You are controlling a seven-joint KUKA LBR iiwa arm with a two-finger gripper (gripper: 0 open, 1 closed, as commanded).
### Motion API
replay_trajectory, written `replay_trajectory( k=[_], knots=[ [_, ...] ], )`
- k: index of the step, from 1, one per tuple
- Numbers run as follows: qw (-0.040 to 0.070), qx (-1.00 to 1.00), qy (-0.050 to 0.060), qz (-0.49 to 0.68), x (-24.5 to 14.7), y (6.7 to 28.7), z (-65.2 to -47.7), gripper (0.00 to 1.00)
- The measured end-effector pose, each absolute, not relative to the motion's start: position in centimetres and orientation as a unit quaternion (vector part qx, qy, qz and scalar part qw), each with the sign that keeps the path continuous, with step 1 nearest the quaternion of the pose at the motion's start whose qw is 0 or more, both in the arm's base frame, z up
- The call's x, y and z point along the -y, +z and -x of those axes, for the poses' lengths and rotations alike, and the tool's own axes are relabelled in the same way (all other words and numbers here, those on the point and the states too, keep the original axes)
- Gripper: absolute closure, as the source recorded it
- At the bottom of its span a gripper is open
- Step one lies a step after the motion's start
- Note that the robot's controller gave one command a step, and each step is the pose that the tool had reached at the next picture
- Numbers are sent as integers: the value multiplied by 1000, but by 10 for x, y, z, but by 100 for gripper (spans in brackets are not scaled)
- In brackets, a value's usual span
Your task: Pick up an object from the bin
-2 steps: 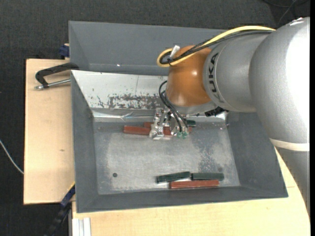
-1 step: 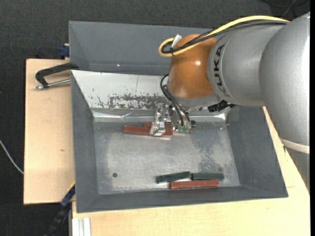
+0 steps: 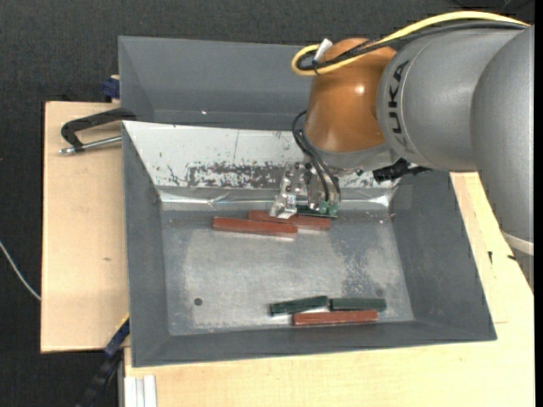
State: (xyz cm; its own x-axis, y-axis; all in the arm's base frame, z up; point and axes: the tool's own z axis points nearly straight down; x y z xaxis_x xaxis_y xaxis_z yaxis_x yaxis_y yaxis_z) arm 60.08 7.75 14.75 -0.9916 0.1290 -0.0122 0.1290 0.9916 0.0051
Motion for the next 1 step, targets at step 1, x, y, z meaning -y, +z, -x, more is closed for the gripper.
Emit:
replay_trajectory(
  k=[1],
  knots=[
    [0,-1000,1,1,-97,100,-587,0]
  ],
)
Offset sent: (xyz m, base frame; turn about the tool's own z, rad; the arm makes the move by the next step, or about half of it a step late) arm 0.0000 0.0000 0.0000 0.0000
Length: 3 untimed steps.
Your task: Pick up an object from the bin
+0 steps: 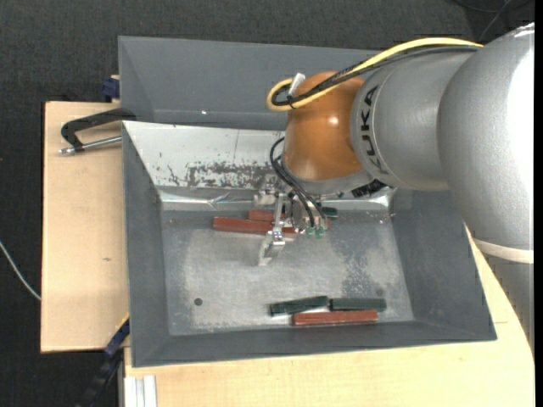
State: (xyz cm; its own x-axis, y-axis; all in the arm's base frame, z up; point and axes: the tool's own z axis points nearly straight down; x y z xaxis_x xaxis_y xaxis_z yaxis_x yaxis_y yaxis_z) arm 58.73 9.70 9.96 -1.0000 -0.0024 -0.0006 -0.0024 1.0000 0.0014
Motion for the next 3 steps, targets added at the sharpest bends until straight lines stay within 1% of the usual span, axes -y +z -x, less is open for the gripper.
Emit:
replay_trajectory(
  k=[1,2,3],
  knots=[
    [1,-1000,1,1,-97,100,-588,0],
    [-2,-999,1,41,-105,78,-600,100],
    [-2,-999,1,41,-105,78,-600,100]
  ],
)
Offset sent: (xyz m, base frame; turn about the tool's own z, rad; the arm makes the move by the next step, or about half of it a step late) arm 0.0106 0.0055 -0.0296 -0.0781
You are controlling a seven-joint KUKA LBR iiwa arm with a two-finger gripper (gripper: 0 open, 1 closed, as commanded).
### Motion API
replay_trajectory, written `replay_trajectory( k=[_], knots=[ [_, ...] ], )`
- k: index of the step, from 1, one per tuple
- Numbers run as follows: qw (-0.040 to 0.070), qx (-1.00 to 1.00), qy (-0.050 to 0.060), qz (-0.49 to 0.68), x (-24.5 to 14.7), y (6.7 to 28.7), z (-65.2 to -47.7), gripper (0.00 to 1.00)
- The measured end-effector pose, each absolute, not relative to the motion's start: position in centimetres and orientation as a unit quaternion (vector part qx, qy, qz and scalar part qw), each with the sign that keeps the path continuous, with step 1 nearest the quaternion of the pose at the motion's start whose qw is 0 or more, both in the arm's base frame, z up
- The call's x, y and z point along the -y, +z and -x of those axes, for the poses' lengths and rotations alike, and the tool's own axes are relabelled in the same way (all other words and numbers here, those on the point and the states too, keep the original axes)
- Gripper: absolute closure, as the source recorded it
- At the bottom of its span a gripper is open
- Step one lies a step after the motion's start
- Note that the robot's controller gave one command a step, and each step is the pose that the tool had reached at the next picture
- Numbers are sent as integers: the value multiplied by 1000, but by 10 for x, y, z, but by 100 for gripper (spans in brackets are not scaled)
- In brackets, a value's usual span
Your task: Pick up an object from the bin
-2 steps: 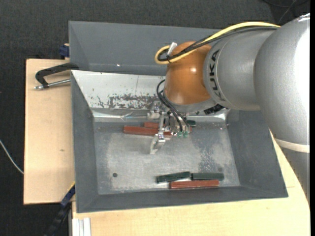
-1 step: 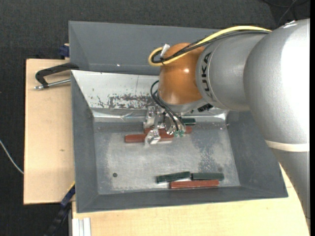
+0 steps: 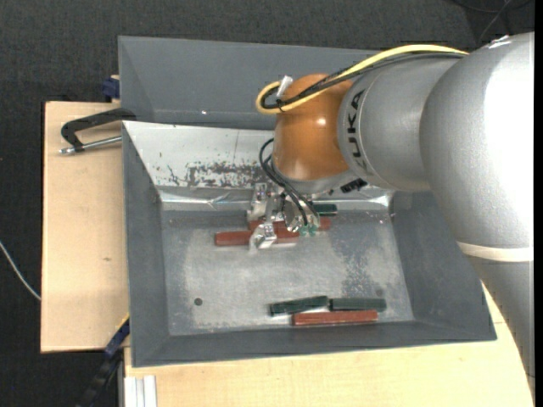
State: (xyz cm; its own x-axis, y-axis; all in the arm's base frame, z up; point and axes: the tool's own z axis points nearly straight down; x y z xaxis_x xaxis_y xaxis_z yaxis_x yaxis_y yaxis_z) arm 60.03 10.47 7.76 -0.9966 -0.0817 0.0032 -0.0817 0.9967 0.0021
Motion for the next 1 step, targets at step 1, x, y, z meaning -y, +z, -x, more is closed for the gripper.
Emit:
replay_trajectory(
  k=[1],
  knots=[
    [-3,998,-1,-58,-109,208,-596,100]
  ],
)
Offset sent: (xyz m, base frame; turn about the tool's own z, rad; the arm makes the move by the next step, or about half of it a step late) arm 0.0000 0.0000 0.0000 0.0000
